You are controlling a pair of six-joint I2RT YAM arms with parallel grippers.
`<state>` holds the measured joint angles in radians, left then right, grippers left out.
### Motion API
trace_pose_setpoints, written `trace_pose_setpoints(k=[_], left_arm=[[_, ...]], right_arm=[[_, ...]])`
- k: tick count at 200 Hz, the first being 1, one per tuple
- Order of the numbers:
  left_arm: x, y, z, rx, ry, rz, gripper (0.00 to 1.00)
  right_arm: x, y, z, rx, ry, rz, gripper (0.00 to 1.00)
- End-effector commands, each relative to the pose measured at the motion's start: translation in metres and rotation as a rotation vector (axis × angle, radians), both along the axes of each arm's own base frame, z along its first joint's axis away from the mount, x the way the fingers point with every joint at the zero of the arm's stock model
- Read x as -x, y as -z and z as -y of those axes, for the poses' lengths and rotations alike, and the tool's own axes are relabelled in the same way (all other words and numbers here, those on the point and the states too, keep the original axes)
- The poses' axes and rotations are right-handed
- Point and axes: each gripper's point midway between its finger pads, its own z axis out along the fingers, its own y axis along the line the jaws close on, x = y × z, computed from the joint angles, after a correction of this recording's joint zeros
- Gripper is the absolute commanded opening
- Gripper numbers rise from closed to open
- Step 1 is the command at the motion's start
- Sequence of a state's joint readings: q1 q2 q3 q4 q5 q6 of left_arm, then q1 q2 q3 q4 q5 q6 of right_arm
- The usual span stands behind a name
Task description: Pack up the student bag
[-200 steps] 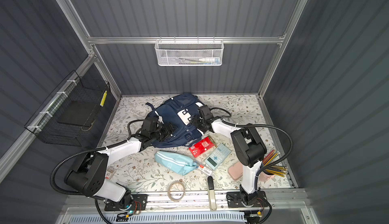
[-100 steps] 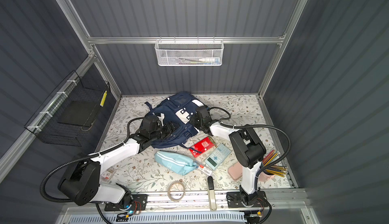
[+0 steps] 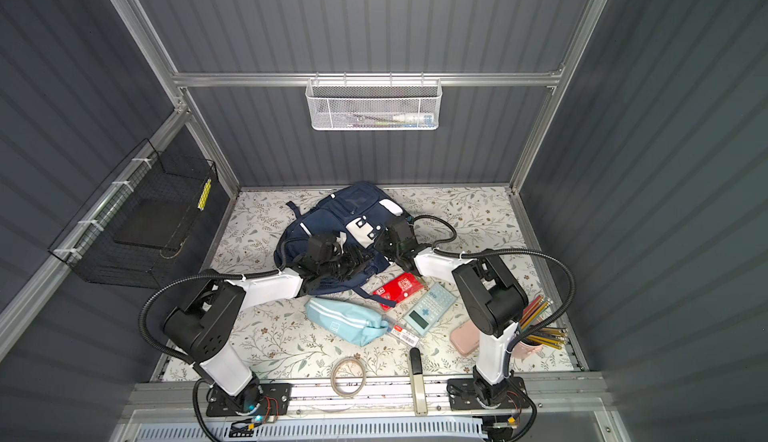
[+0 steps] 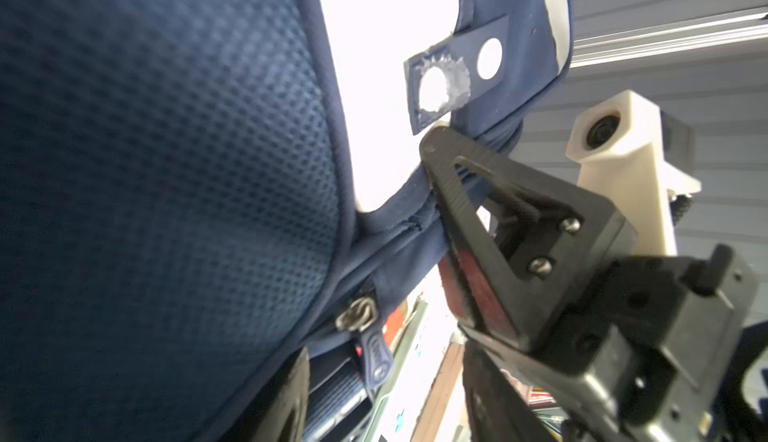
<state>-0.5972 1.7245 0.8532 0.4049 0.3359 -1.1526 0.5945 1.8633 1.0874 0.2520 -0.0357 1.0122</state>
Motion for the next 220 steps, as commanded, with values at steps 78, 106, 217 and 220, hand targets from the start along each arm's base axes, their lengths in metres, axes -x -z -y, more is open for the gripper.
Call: trace_pose_setpoints(k=[78,106,217,220], left_arm=[[-0.016,0.023,0.016,-0.067,0.016,0.024,0.01],[-0.005,0.019,0.002,-0.104,0.016,0.025,0.00],[0.036,0.026,-0.062,-0.146,0.042,-0.055,0.25],[0.034,0.025,-0.060,-0.141,0.046,-0.046,0.29]], right_arm=[[0.036,0.023,-0.020,0.004,-0.105,-0.035,0.00],[0.029,0.029,0.008,-0.025,-0.048,-0.046,0.00],[0.010,0.011,0.046,-0.020,0.022,-0.008,0.00],[0.011,0.012,0.042,-0.022,0.012,-0.010,0.00]])
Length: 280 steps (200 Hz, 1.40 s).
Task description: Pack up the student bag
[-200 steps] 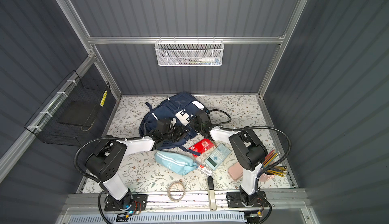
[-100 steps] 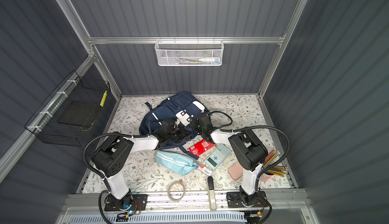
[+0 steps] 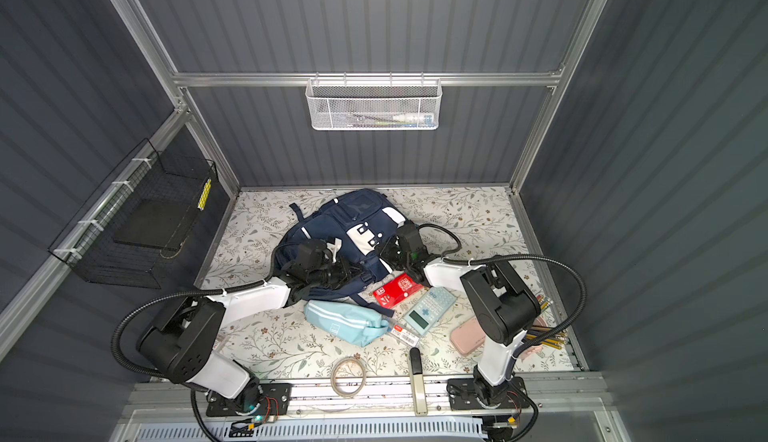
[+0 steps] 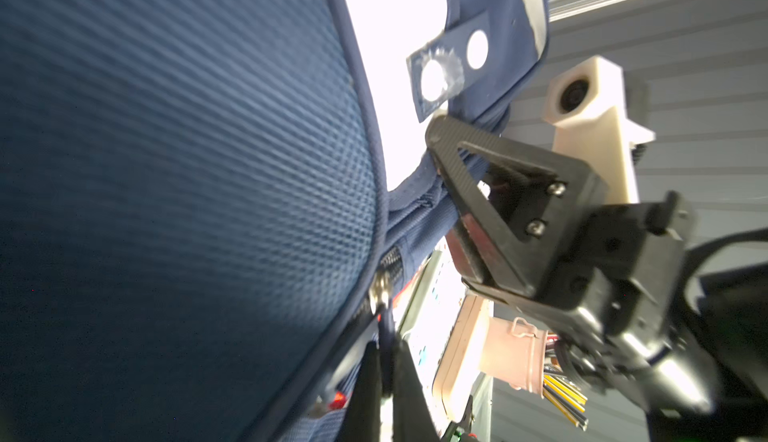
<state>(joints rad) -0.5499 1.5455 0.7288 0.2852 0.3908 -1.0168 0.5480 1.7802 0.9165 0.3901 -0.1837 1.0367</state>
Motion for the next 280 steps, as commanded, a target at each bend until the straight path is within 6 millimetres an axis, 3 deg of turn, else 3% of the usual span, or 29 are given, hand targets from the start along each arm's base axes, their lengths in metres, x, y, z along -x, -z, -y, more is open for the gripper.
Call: trace_pose_setpoints(k=[1,11,38,52,69,99,125,148,198,232,266,280], left_arm=[[0.000,0.028,-0.024,-0.072,-0.022,-0.071,0.30],[-0.005,0.023,-0.015,-0.042,-0.008,-0.047,0.42],[-0.013,0.009,0.001,-0.019,0.015,0.015,0.43],[-0.011,0.000,0.012,-0.050,0.043,0.067,0.54],[-0.007,-0.006,0.022,-0.087,0.075,0.085,0.55],[-0.012,-0.028,0.002,-0.155,-0.044,0.140,0.53],[-0.005,-0.005,0.019,-0.149,0.025,0.047,0.52],[-0.002,0.017,0.020,-0.208,0.016,0.030,0.55],[-0.013,0.015,0.050,-0.203,0.055,0.057,0.47],[-0.011,0.054,0.042,-0.325,0.055,0.004,0.48],[-0.017,0.074,0.032,-0.467,0.058,0.042,0.49],[-0.021,0.079,0.035,-0.486,0.073,0.050,0.40]], right_arm=[[-0.013,0.011,0.028,0.090,0.072,0.004,0.00],[-0.010,0.011,0.017,0.077,0.048,0.002,0.00],[-0.004,0.015,0.000,0.067,0.015,-0.006,0.00],[-0.003,0.018,-0.001,0.069,0.011,-0.014,0.00],[-0.002,0.020,-0.001,0.074,0.013,-0.016,0.00],[-0.002,0.021,0.001,0.081,0.016,-0.018,0.00],[-0.003,0.021,0.000,0.077,0.015,-0.017,0.00],[-0.002,0.019,0.000,0.078,0.014,-0.011,0.00],[0.003,0.024,0.000,0.092,0.009,-0.017,0.00],[0.006,0.022,-0.003,0.084,-0.001,-0.012,0.00],[0.014,0.017,-0.008,0.074,-0.017,-0.006,0.00],[0.018,0.018,-0.014,0.069,-0.030,-0.008,0.00]])
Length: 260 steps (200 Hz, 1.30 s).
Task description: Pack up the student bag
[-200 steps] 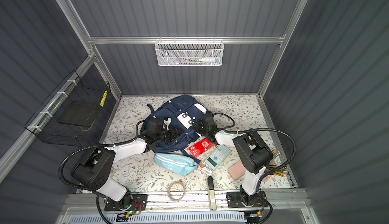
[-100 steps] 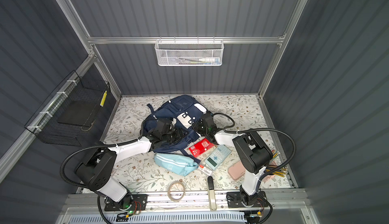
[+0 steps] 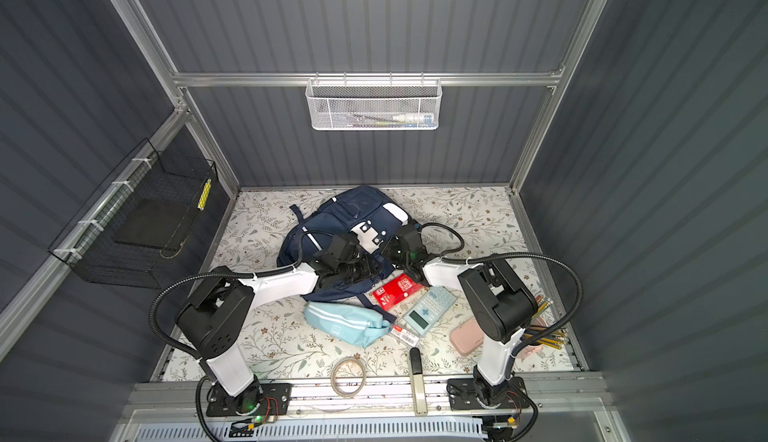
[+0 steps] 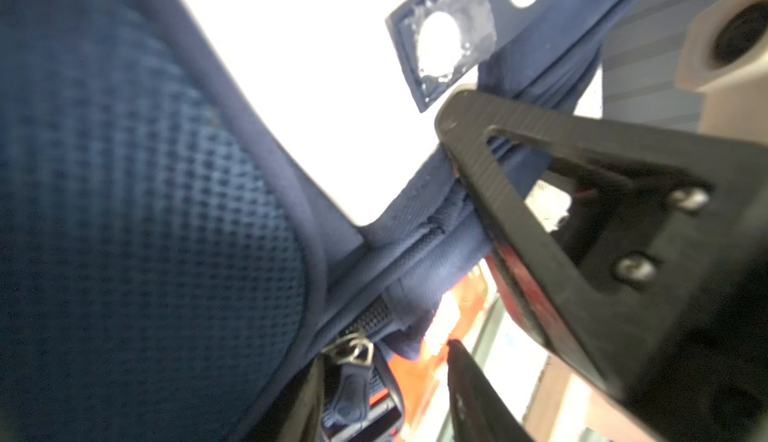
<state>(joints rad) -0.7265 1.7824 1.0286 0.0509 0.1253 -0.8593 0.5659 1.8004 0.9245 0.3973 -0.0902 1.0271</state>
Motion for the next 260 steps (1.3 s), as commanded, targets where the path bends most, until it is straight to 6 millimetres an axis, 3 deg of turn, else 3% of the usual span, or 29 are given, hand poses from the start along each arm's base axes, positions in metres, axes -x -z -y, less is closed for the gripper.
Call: trace_pose_setpoints(k=[1,18,57,78,108,136,193,225,246,260], left_arm=[[-0.005,0.047,-0.020,-0.186,-0.004,-0.014,0.39],[-0.008,0.046,-0.017,-0.189,0.007,-0.006,0.16],[0.000,0.026,-0.024,-0.183,0.018,-0.014,0.00],[0.008,0.013,-0.024,-0.124,0.029,-0.028,0.00],[0.021,0.018,-0.033,-0.009,0.040,-0.120,0.00],[0.031,0.023,-0.060,-0.144,0.063,-0.139,0.00],[0.048,0.003,-0.102,-0.138,0.048,-0.175,0.00],[0.056,-0.011,-0.128,-0.127,0.023,-0.181,0.00],[0.065,-0.017,-0.133,-0.110,0.027,-0.175,0.00],[0.066,-0.021,-0.131,-0.093,0.039,-0.166,0.00]], right_arm=[[0.025,0.012,-0.018,0.018,-0.084,-0.039,0.00],[0.028,0.013,-0.021,0.012,-0.091,-0.042,0.00],[0.024,0.021,-0.007,0.024,-0.059,-0.054,0.00],[0.021,0.024,0.001,0.031,-0.046,-0.060,0.00],[0.015,0.023,0.010,0.038,-0.029,-0.056,0.00],[0.002,0.018,0.031,0.074,0.024,-0.055,0.00],[-0.037,-0.010,0.072,0.091,0.105,-0.017,0.00],[-0.050,-0.013,0.091,0.119,0.105,-0.023,0.00],[-0.059,-0.013,0.103,0.129,0.090,-0.040,0.00],[-0.060,-0.018,0.098,0.125,0.047,-0.032,0.00]])
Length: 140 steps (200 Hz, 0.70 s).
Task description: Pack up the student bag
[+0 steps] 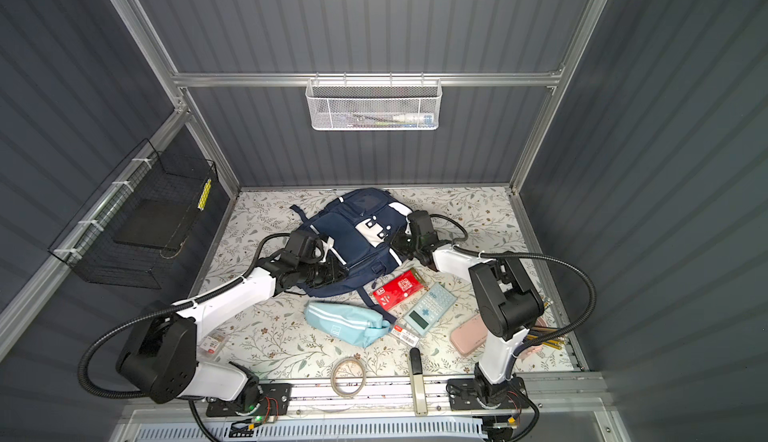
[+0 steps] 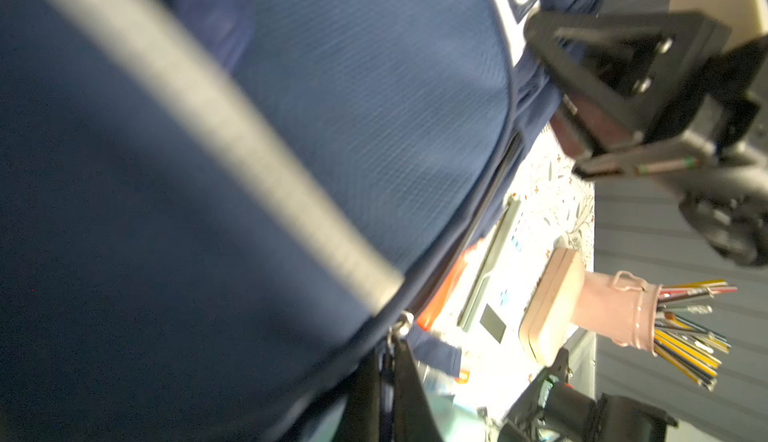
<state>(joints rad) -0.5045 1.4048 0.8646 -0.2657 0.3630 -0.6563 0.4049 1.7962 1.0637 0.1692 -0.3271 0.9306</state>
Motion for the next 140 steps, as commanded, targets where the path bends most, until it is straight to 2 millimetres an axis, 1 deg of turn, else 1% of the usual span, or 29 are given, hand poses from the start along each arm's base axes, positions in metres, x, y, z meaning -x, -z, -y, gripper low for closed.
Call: trace_pose_setpoints(k=[1,7,9,13,17,18,20,22,24,34,46,52,64,73,81,92,99,107,120,140], left_arm=[[0.021,0.023,-0.034,-0.108,-0.041,-0.099,0.00],[0.023,0.018,-0.027,-0.066,-0.020,-0.098,0.00],[0.022,0.016,-0.026,-0.054,-0.019,-0.092,0.00],[0.021,0.013,-0.022,-0.030,-0.016,-0.088,0.00],[0.020,0.009,-0.019,-0.012,-0.011,-0.082,0.00],[0.020,0.008,-0.019,-0.009,-0.011,-0.081,0.00],[0.019,0.007,-0.018,-0.003,-0.008,-0.080,0.00],[0.018,0.004,-0.017,0.002,-0.005,-0.076,0.00],[0.017,0.002,-0.016,0.005,-0.004,-0.070,0.00],[0.012,-0.009,-0.013,0.014,0.005,-0.048,0.00],[0.006,-0.022,-0.006,0.038,0.026,-0.021,0.00],[0.003,-0.029,-0.004,0.044,0.031,-0.010,0.00],[-0.002,-0.041,0.000,0.059,0.041,0.012,0.00],[-0.004,-0.049,0.005,0.085,0.056,0.024,0.00],[-0.005,-0.055,0.006,0.091,0.061,0.036,0.00],[-0.007,-0.061,0.006,0.087,0.064,0.050,0.00],[-0.007,-0.063,0.005,0.076,0.066,0.057,0.00],[-0.007,-0.064,0.004,0.064,0.074,0.061,0.00],[-0.005,-0.068,0.003,0.056,0.081,0.069,0.00],[-0.002,-0.073,0.001,0.061,0.081,0.077,0.00]], right_arm=[[-0.037,0.000,0.064,0.146,0.123,0.061,0.00],[-0.035,-0.006,0.055,0.129,0.081,0.094,0.01],[-0.034,-0.009,0.052,0.127,0.067,0.111,0.03],[-0.031,-0.013,0.048,0.135,0.041,0.141,0.12],[-0.028,-0.018,0.044,0.155,0.016,0.175,0.29],[-0.027,-0.019,0.043,0.161,0.008,0.184,0.35],[-0.025,-0.021,0.041,0.178,-0.006,0.202,0.44],[-0.023,-0.023,0.039,0.193,-0.020,0.219,0.51],[-0.022,-0.024,0.039,0.213,-0.031,0.233,0.55],[-0.014,-0.035,0.037,0.302,-0.088,0.312,0.66],[-0.003,-0.050,0.038,0.389,-0.147,0.406,0.74],[0.005,-0.059,0.035,0.426,-0.196,0.466,0.77],[0.023,-0.073,0.025,0.530,-0.306,0.587,0.80],[0.042,-0.080,0.005,0.599,-0.447,0.710,0.80],[0.059,-0.079,-0.015,0.661,-0.578,0.809,0.79],[0.086,-0.074,-0.044,0.701,-0.777,0.940,0.75],[0.099,-0.071,-0.058,0.733,-0.874,1.012,0.73],[0.106,-0.070,-0.071,0.762,-0.933,1.073,0.71],[0.113,-0.064,-0.083,0.763,-1.004,1.114,0.65],[0.110,-0.056,-0.094,0.766,-1.034,1.123,0.59]])
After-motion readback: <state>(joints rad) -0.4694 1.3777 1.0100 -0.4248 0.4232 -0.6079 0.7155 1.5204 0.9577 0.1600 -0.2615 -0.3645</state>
